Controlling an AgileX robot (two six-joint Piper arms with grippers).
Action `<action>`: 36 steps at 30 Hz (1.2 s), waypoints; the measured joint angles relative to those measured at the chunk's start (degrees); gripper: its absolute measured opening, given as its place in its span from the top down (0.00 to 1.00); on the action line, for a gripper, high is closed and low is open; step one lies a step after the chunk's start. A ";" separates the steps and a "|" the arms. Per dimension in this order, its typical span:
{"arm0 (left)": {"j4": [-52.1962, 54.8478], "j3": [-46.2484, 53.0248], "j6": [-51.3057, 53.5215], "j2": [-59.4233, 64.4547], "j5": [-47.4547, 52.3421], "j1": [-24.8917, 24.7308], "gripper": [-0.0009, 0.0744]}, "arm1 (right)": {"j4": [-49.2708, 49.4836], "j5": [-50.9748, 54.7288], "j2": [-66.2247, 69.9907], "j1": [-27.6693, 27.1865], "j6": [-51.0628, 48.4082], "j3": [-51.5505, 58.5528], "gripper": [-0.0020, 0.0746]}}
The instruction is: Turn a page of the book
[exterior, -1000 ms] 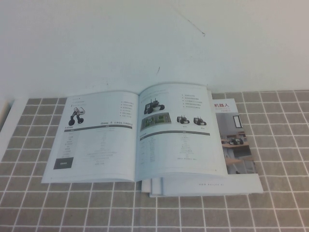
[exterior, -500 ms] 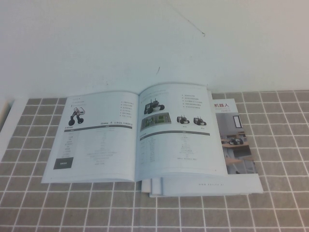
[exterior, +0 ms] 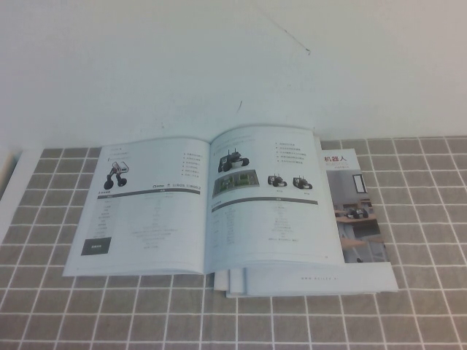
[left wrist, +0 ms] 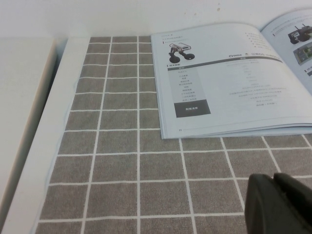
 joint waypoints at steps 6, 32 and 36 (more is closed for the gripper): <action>0.00 0.00 -0.11 0.00 0.00 0.00 0.99 | 0.85 0.00 0.00 -0.12 1.87 0.00 0.98; 0.00 -0.13 -0.11 0.00 0.10 0.00 0.99 | 6.66 0.60 0.00 -1.81 5.50 -0.06 0.98; 0.00 -0.13 -0.11 0.00 0.10 0.00 0.99 | 6.95 0.60 0.00 -4.56 5.50 -0.06 0.98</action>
